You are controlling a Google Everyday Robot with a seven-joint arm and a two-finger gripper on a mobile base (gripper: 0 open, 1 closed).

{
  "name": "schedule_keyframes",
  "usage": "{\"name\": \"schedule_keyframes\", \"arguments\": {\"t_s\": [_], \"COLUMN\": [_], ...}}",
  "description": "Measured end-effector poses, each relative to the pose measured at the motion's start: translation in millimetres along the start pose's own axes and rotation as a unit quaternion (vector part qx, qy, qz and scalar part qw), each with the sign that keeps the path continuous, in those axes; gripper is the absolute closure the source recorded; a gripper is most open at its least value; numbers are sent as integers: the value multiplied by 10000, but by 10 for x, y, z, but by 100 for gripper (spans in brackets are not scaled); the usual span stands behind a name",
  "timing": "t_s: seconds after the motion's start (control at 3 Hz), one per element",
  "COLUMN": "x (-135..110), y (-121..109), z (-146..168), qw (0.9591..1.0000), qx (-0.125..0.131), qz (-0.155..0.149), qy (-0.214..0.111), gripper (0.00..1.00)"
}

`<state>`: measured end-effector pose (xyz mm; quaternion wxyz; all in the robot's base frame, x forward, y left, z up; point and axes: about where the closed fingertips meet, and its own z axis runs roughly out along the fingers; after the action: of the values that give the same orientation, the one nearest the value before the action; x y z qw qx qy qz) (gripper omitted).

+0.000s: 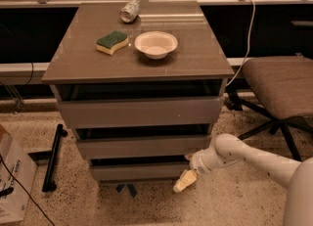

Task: Open bottom drawer

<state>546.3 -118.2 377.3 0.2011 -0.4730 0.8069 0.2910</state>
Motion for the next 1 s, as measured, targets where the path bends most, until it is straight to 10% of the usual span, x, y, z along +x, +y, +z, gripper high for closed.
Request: {"name": "schedule_keyframes", "arguments": {"t_s": [1.0], "x": [190], "y": [-179], "z": [524], "qw": [9998], "qx": [-155], "qz": [-101], "qy": [107], "gripper": [0]}}
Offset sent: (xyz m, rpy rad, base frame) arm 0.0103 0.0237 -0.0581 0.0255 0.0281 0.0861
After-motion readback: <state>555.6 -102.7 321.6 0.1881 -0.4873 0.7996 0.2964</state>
